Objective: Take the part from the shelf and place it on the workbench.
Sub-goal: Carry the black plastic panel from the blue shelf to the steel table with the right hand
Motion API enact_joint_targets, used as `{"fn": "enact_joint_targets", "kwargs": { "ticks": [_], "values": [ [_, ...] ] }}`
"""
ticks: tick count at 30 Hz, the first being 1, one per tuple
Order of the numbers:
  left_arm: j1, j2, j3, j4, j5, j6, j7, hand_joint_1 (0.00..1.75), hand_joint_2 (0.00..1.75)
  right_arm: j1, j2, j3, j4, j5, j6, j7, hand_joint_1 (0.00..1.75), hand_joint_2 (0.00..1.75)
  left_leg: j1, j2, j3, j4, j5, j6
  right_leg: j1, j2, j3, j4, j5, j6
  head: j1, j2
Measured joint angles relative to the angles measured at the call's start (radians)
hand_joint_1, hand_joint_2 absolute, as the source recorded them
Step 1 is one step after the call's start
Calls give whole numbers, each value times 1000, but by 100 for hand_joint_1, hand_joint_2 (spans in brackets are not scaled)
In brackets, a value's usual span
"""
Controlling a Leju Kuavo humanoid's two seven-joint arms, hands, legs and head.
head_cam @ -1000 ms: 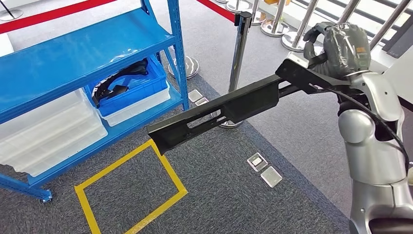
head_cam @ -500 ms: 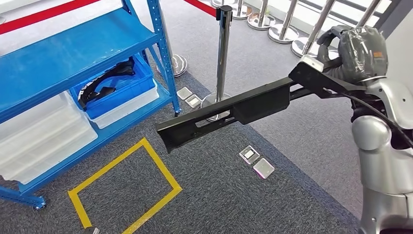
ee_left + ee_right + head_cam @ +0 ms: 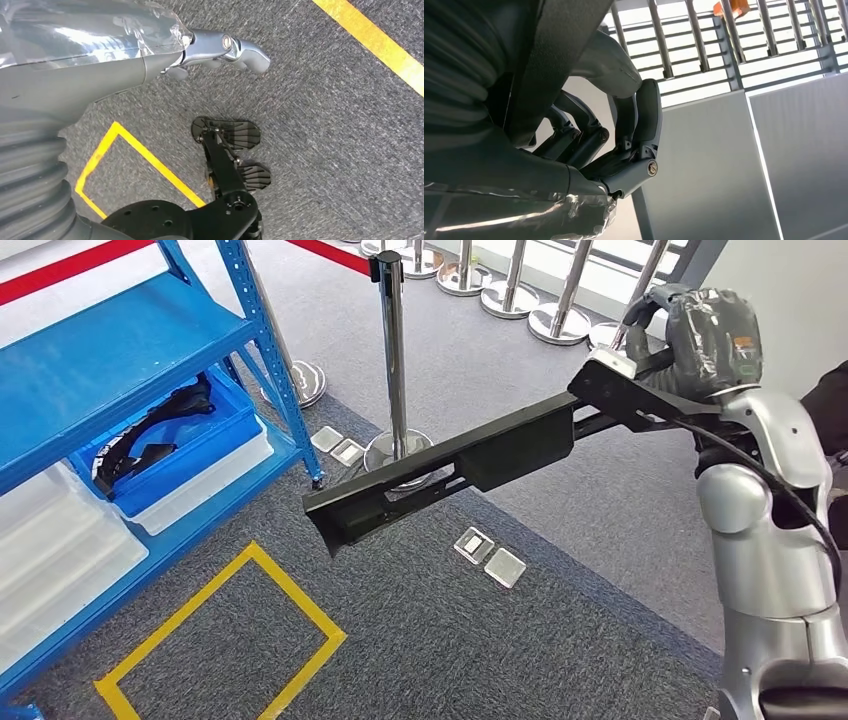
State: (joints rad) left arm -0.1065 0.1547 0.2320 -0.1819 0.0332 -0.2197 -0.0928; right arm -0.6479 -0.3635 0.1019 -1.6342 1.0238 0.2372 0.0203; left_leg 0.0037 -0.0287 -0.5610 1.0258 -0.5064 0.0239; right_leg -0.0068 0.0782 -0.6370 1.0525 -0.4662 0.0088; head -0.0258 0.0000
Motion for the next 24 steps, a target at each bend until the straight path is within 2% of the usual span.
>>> {"fn": "enact_joint_targets", "kwargs": {
  "ticks": [2,4,5,6,7,9,10,11,12,14,15,17,18,20,21,22,23,24],
  "values": [
    [-2,0,0,0,0,0,0,0,175,-2,-3,0,0,0,-1,0,175,175,5,19,2,-13,8,6,1,-37,-30,66,-45,9,11,0],
    [-1,0,0,0,-2,0,0,0,175,-2,-3,0,0,0,-2,0,175,175,4,37,-1,-13,10,9,-3,-63,-84,188,-106,19,24,0],
    [-1,0,0,0,-2,0,-1,0,175,-1,-3,0,1,0,-2,0,175,175,5,47,-2,-12,10,9,-7,-67,-104,236,-121,24,30,0],
    [-1,-1,0,0,-3,0,-2,0,175,1,-3,0,1,1,-2,0,175,175,5,57,-3,-10,9,8,-11,-70,-107,250,-118,28,34,0],
    [-1,-1,0,0,-3,0,-4,0,175,1,-3,0,1,1,-3,0,175,175,7,66,-3,-8,8,6,-15,-74,-90,225,-97,32,38,0],
    [-3,-1,0,0,-4,0,-7,0,175,0,-3,0,2,1,-4,0,175,175,9,81,-4,0,2,-2,-18,-93,-23,104,-43,37,45,0],
    [-4,-1,0,0,-4,0,-8,0,175,-1,-3,0,2,1,-4,0,175,175,9,87,-5,5,-1,-8,-16,-102,5,47,-25,34,48,0],
    [-5,-1,0,0,-5,1,-8,0,175,-2,-3,0,2,1,-5,1,175,175,8,92,-6,9,-4,-14,-14,-107,21,12,-16,29,50,0],
    [-6,-1,0,0,-5,1,-9,0,175,-3,-3,0,2,1,-5,1,175,175,7,97,-7,12,-5,-21,-10,-108,28,-8,-14,22,50,0],
    [-7,-1,0,0,-5,1,-9,0,175,-4,-3,0,2,2,-6,2,175,175,8,103,-6,10,-4,-31,-8,-93,23,-10,-8,6,46,0],
    [-7,-2,0,0,-5,1,-10,0,175,-6,-3,0,2,2,-6,2,175,175,11,96,-7,15,-11,-36,-9,-88,22,-12,-5,-1,43,0],
    [-8,-3,0,0,-5,1,-11,0,175,-9,-3,0,2,2,-7,2,175,175,14,66,-30,75,-56,-43,-10,-79,22,-18,2,-13,34,0],
    [-7,-3,0,0,-4,1,-12,0,175,-10,-3,0,2,2,-8,2,175,175,14,50,-55,134,-89,-45,-9,-74,20,-19,4,-16,26,0],
    [-4,-3,0,0,-3,1,-12,0,175,-11,-2,0,2,2,-8,2,175,175,13,39,-111,259,-141,-44,-5,-61,17,-18,6,-20,14,0],
    [-2,-3,0,0,-1,1,-12,0,175,-11,-2,0,2,2,-7,2,175,175,12,37,-126,290,-144,-41,-3,-53,16,-17,7,-21,11,0],
    [-1,-3,0,0,0,1,-13,0,175,-12,-2,0,2,2,-7,2,175,175,10,36,-122,281,-126,-36,-1,-43,15,-16,7,-21,8,0],
    [0,-3,0,0,1,1,-13,0,175,-13,-2,0,2,2,-6,2,175,175,8,32,-101,237,-94,-30,1,-33,15,-15,7,-22,5,0],
    [0,-3,0,0,3,1,-14,0,175,-15,-2,0,2,2,-6,2,175,175,7,21,-68,162,-57,-23,1,-24,16,-13,7,-21,1,0]
  ]
}}
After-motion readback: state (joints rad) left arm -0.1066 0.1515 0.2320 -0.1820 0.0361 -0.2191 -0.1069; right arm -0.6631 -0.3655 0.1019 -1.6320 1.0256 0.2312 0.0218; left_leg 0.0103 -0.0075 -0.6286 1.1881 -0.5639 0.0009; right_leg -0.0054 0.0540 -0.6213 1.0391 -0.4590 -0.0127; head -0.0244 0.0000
